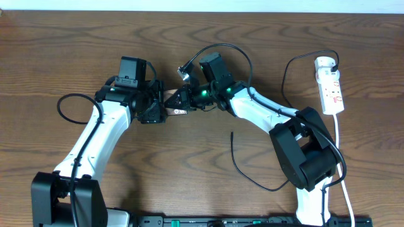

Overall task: Plug charger to phone and switch on socket
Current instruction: 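Open the left gripper and release the phone to the right gripper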

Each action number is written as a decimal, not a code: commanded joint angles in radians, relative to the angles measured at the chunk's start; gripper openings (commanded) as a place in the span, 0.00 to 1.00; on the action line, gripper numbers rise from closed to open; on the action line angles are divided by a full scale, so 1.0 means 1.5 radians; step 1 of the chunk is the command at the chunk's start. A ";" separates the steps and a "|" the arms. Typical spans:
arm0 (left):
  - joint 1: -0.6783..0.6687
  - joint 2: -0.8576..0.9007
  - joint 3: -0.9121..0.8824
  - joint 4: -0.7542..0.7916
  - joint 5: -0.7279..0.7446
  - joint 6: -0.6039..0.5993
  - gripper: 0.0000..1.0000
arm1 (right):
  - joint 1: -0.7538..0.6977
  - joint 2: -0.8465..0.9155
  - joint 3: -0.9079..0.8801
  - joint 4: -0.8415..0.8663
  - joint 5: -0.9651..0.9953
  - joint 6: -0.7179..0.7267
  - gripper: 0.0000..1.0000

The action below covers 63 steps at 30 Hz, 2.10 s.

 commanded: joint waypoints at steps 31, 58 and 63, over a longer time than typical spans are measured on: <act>0.002 -0.006 0.022 0.021 0.017 0.052 0.89 | 0.004 0.006 0.006 -0.005 -0.003 -0.004 0.01; 0.095 -0.008 0.022 0.181 0.282 0.406 0.89 | -0.150 0.006 0.006 0.089 -0.034 0.233 0.01; 0.095 -0.008 0.022 0.192 0.255 0.429 0.89 | -0.151 0.006 0.006 0.206 -0.044 0.431 0.01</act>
